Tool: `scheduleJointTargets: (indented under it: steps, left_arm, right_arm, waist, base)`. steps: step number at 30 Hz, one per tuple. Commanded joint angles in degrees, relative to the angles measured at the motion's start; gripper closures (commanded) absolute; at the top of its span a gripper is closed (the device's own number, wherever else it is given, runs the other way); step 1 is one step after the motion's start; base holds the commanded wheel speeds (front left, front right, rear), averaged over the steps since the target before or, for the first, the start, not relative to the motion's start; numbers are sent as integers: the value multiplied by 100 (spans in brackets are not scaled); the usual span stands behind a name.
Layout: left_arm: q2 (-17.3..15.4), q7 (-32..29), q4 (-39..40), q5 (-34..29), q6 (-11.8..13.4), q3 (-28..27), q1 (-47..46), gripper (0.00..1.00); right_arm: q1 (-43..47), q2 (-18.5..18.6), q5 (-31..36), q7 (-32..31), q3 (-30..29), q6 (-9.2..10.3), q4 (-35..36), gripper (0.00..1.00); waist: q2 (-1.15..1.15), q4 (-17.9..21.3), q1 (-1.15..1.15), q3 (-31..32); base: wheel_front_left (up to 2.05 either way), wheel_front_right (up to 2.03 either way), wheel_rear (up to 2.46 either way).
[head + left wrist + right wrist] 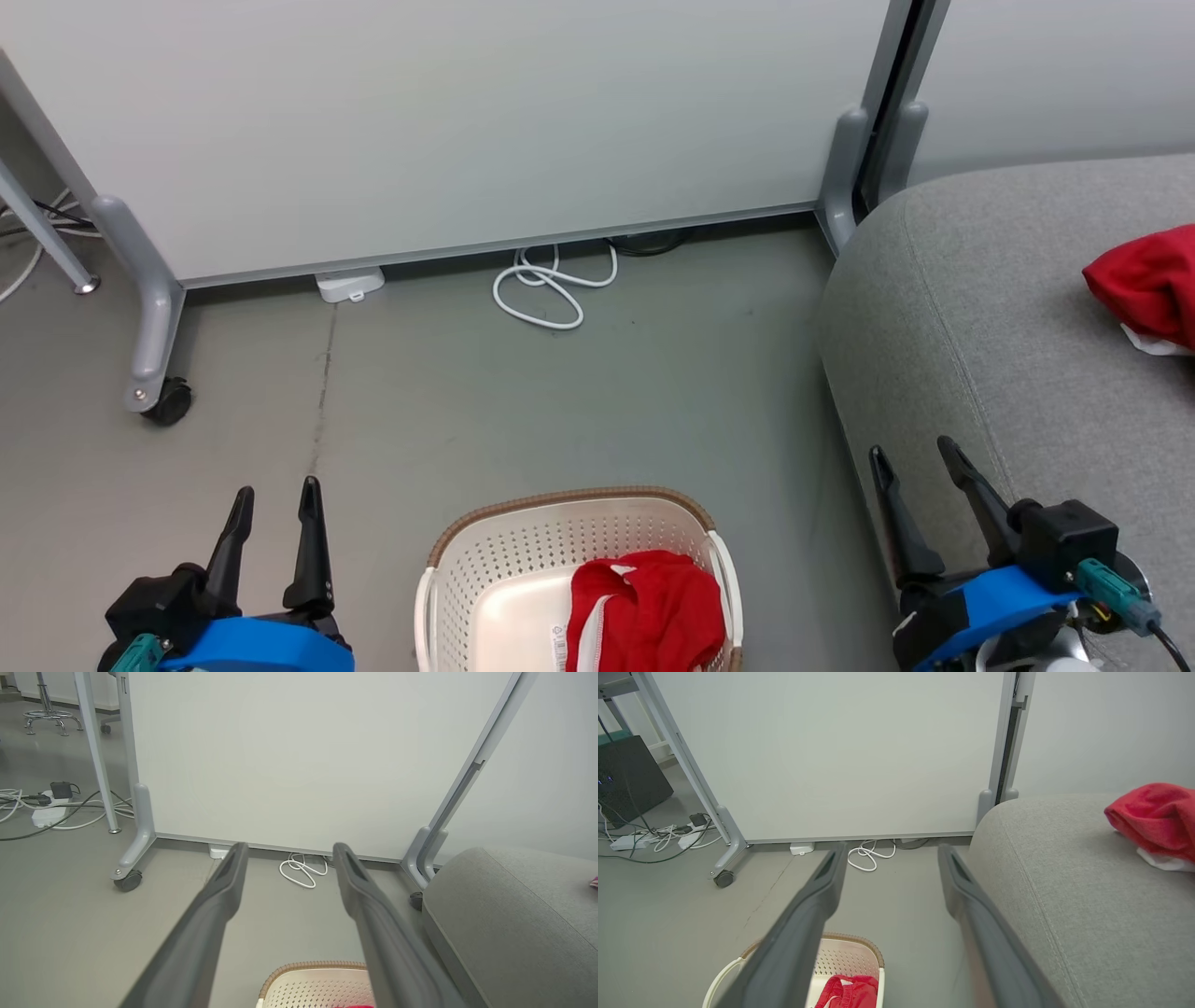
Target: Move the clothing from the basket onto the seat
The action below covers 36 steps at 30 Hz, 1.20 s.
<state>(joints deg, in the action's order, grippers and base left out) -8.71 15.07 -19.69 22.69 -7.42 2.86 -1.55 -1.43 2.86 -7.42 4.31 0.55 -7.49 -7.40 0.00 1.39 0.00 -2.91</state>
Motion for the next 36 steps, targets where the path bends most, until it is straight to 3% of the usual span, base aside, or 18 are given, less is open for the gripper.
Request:
scheduleJointTargets:
  steps: [1, 11, 24, 36]
  left_arm:
    - [-50, 15, 9, 16, -9, 30, -121, 0]
    - [-208, 16, -393, 135, -9, 594, -713, 0]
    - [-694, -242, -2005, 812, -9, 1714, -2063, 0]
    - [-1161, -912, -2780, 1263, -9, 2585, -2990, 0]
  right_arm:
    - [-113, 4, -33, 33, 44, -2, 54, 0]
    - [-561, 5, -128, 176, 493, -2, 202, 0]
    - [-1294, -3, -616, 692, 1201, -2, -44, 0]
    - [-1689, -2, -1075, 1035, 1691, -2, -257, 0]
  waist:
    - [0, 95, 0, -129]
    - [0, 841, 0, -1200]
    - [0, 2137, 0, -2922]
    - [0, 2719, 0, -4107]
  base:
    - [0, 0, 0]
    - [0, 0, 0]
    - [0, 0, 0]
    - [0, 0, 0]
